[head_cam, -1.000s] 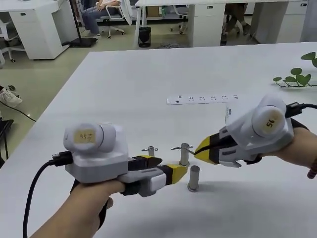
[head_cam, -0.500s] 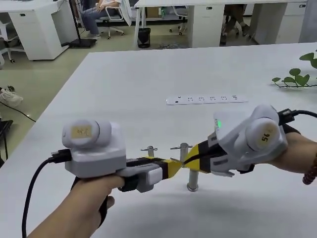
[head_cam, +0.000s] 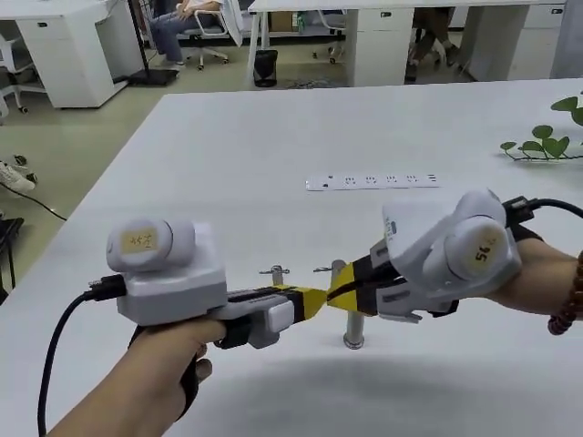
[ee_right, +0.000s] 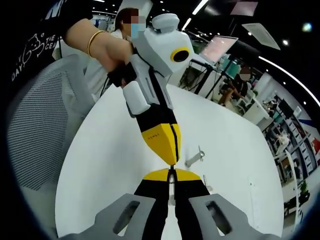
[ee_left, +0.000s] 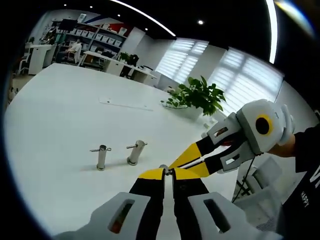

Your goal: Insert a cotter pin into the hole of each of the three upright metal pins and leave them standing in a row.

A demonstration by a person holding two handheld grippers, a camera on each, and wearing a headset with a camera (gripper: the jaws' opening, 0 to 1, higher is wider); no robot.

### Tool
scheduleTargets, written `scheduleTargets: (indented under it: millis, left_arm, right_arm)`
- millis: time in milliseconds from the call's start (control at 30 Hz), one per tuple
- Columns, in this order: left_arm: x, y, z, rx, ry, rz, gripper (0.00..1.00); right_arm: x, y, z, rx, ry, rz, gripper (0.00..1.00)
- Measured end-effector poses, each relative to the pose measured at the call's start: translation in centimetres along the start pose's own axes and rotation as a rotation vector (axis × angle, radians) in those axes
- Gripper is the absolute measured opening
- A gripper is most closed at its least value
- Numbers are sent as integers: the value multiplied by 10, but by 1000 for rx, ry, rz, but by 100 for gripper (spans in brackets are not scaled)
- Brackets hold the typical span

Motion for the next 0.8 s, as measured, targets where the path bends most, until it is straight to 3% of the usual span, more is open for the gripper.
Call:
scheduleTargets:
  millis: [100, 600, 800]
  left_arm:
    - [1, 0, 1, -6, 6, 6, 0]
    - [0, -3, 2, -17, -113, 9, 0]
    - [0, -3, 2, -25, -131, 8, 0]
  right_arm:
    - [1, 0, 1, -7, -3, 1, 0]
    - [-3, 0, -1, -10, -34, 6, 0]
    - [-5, 0, -3, -4, -103, 29, 0]
Point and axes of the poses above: the centre of the closed fingertips' face, and the gripper's own axes: y roughly backward along the fingers, z roughly to its right, x roughly out of its top, the point moved 9 cm from there along y, roughly backward along the fingers, and after that the axes turned 5 degrees about x, right-handed, at the moved point
